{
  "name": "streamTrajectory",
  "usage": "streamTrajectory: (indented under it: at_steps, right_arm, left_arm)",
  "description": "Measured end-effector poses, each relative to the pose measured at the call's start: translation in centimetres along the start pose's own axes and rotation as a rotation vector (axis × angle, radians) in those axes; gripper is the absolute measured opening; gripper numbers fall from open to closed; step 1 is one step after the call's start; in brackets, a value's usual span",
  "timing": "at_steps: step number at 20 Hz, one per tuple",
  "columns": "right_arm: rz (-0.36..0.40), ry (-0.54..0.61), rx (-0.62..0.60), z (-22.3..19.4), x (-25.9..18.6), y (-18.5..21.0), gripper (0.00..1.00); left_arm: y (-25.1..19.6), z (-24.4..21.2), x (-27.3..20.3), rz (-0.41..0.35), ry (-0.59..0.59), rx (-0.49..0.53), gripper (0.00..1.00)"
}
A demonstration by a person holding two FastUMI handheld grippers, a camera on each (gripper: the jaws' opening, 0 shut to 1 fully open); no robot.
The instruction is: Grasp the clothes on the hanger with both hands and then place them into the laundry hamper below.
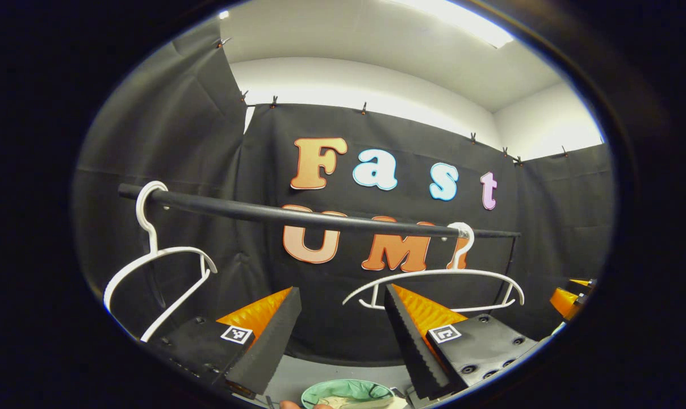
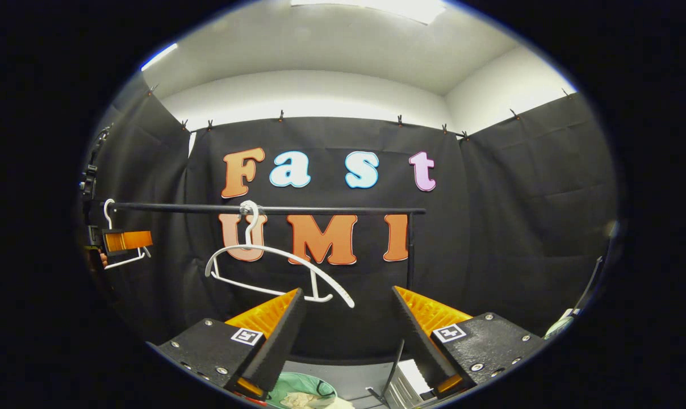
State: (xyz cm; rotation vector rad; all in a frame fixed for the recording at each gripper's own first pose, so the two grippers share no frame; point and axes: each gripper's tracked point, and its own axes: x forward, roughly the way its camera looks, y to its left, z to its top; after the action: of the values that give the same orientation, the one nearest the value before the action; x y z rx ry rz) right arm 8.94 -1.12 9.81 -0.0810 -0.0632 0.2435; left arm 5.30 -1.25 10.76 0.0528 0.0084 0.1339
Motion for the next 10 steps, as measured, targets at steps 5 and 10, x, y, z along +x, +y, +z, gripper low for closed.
streamTrajectory:
  at_steps: [5,10]
  right_arm:
    - [-0.009,0.02,0.027,-0.9,0.4,-1.1,0.93]
    - [-0.002,0.025,0.032,-1.3,0.1,-1.6,0.93]
  left_arm:
    - [-0.3,-0.9,0.1,0.007,0.017,-0.018,1.0]
    - [-0.3,-1.3,-0.2,0.028,0.018,-0.018,0.94]
